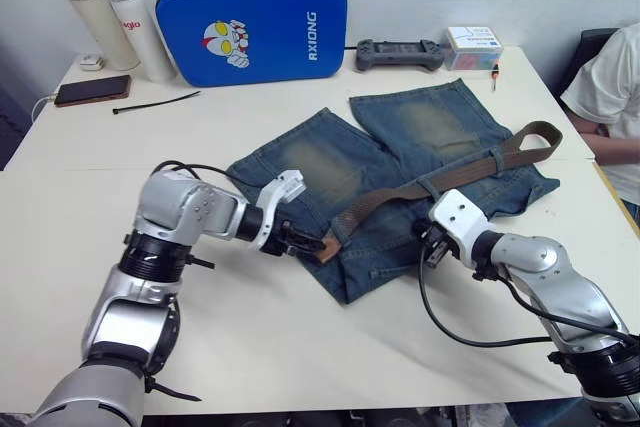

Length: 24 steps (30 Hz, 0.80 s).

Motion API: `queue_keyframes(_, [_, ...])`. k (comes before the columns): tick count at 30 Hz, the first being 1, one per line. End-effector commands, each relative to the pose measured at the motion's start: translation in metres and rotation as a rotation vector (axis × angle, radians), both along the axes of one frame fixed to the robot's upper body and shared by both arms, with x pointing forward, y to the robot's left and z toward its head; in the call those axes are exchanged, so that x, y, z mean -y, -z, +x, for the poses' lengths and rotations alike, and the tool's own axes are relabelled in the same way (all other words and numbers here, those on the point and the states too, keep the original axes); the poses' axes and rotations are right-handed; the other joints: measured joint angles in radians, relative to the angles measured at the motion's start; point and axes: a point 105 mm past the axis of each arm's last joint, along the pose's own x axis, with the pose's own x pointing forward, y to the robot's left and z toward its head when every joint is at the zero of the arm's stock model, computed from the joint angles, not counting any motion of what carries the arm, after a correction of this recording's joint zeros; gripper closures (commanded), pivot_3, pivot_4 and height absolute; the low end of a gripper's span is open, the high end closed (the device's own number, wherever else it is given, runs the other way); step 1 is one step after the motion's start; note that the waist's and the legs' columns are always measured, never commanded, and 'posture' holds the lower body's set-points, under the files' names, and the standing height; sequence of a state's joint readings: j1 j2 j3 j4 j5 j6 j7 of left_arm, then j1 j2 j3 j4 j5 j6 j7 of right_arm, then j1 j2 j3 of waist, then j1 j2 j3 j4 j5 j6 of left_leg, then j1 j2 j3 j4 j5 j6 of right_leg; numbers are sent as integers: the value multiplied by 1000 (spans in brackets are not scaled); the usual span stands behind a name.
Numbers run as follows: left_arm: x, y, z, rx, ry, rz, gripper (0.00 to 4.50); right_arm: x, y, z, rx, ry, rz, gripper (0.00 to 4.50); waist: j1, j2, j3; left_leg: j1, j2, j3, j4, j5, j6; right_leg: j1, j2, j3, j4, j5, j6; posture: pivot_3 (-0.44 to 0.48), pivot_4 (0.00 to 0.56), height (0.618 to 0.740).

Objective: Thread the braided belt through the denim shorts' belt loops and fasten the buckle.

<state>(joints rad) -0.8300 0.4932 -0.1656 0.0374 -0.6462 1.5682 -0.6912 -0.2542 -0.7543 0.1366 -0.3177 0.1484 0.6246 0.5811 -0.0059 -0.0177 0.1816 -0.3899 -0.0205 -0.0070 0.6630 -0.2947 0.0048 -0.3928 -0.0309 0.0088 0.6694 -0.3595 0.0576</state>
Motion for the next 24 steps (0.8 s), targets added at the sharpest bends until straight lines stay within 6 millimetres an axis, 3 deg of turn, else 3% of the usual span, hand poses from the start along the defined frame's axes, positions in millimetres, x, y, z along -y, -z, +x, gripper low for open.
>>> queue_keyframes(1, [-28, -14, -31, -22, 89, -10, 4446, 10, 6, 4, -23, 39, -36, 4500, 0, 0, 0, 0, 0, 0, 0, 0, 0, 0, 0, 0, 0, 0, 0, 0, 150, 740])
queue_keyframes(4, [-64, -15, -54, -66, 105, 76, 4446, 13, 7, 6, -29, 37, -60, 4500, -14, 0, 0, 0, 0, 0, 0, 0, -1, 0, 0, 0, 0, 0, 0, 0, 150, 740])
queue_keyframes(10, [-117, -26, -78, -89, 68, 146, 4446, 18, 5, 11, -36, 18, -80, 4500, -17, 0, 0, 2, -1, -2, -1, 0, 0, 2, -2, -1, -2, -1, -2, 0, 150, 740])
queue_keyframes(14, [-156, -18, -88, -145, -47, 221, 4446, 18, 5, 13, -44, -11, -93, 4500, -20, 0, 0, 2, -1, -2, -2, -2, 4, 2, -3, -1, -3, -1, -2, 0, 150, 740])
queue_keyframes(18, [-184, -15, -99, -215, -165, 150, 4446, 14, 4, 15, -49, -43, -86, 4500, -20, 0, 0, 2, -1, -2, -3, -4, 7, 2, -4, -2, -3, -2, -3, 0, 150, 740])
queue_keyframes(21, [-203, -4, -108, -231, -211, 190, 4446, 12, 3, 18, -50, -59, -82, 4500, -21, 0, 0, 2, -1, -2, -3, -4, 8, 2, -4, -2, -3, -2, -3, 0, 150, 740])
queue_keyframes(24, [-209, -3, -110, -228, -243, 173, 4446, 9, 2, 20, -47, -75, -85, 4500, -21, -1, 0, 2, -1, -2, -3, -5, 8, 2, -5, -3, -3, -2, -3, 0, 150, 740])
